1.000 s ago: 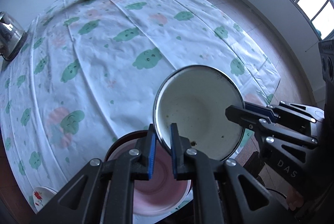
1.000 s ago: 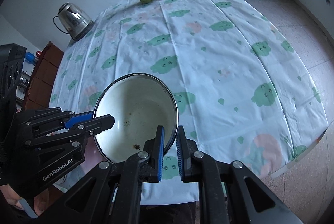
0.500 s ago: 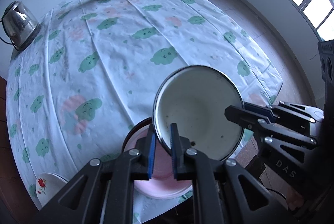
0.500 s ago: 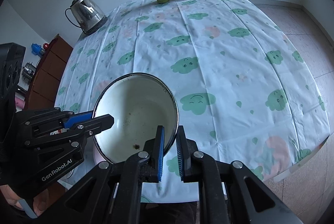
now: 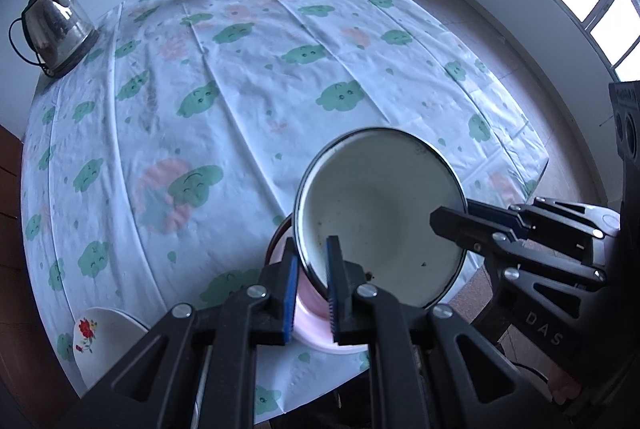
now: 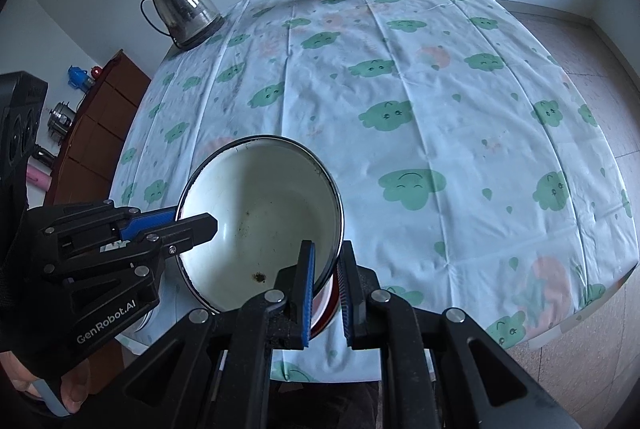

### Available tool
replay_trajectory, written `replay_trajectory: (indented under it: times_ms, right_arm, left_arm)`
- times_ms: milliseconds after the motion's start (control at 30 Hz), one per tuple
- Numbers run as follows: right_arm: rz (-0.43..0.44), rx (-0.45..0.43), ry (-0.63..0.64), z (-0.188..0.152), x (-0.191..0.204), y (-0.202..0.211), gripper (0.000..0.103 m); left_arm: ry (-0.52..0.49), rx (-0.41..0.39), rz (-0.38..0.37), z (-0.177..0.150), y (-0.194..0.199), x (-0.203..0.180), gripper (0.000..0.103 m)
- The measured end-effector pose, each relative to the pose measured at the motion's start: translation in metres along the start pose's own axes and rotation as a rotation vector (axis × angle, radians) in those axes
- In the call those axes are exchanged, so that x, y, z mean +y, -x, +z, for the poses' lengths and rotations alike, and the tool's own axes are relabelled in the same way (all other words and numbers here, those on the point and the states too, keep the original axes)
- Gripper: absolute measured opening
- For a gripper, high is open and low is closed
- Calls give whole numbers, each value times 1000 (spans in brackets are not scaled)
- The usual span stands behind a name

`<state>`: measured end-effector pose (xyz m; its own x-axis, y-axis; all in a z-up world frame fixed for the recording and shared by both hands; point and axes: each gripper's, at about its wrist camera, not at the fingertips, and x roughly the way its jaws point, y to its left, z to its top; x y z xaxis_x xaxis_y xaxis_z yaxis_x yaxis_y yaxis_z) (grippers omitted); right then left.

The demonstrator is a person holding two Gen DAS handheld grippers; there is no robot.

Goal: Organize plates and bowls
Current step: 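Lift the enamel bowl with both tools and carry it over the pink bowl, then lower the enamel bowl into the pink bowl with both tools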

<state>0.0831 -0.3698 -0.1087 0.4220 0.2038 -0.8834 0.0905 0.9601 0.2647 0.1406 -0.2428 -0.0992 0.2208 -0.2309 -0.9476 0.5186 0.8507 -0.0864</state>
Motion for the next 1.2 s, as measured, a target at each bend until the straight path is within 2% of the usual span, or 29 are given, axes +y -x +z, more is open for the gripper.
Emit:
replay_trajectory:
  times_ms: [1200]
  right_arm:
    - [-11, 55, 24, -26, 23, -13, 14]
  left_arm:
    - [11, 37, 10, -35, -6, 12, 10]
